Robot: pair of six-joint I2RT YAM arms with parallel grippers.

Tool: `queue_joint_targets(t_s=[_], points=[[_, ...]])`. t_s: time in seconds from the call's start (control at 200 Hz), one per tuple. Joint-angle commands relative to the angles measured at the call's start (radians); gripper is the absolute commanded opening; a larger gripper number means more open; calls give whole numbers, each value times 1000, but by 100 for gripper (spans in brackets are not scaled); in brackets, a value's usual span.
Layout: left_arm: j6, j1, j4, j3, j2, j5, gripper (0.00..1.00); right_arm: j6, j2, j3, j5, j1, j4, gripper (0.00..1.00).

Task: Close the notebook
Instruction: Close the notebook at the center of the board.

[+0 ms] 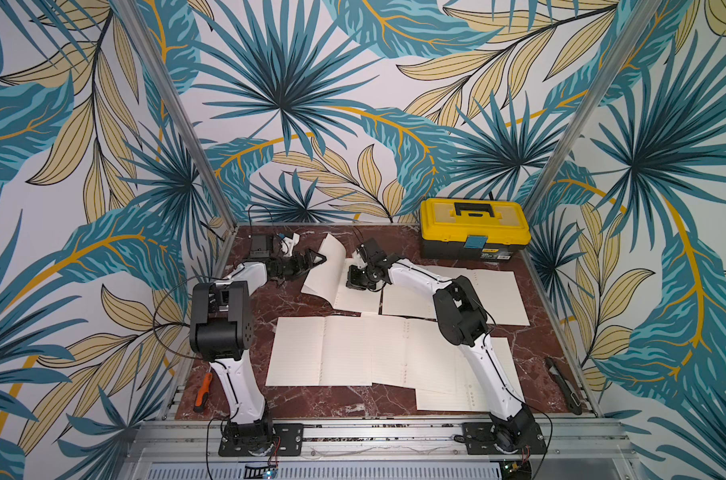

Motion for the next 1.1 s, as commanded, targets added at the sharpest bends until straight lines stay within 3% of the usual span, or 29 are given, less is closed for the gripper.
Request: queue_joint_targets(t_s=[0.0,0.486,0.866,1.091], points=[[-10,-26,15,-12,-55,47,100,9,-8,-61,18,2,-50,6],[-68,-123,65,-2,-90,82,100,-20,-177,-190,35,-20,31,6],[-81,-212,91,4,-104,63,100,-49,-427,-378,77,-110,29,7],[-107,-260,129,-5,-74,29,100,-70,-465,-391,77,-116,0,7]])
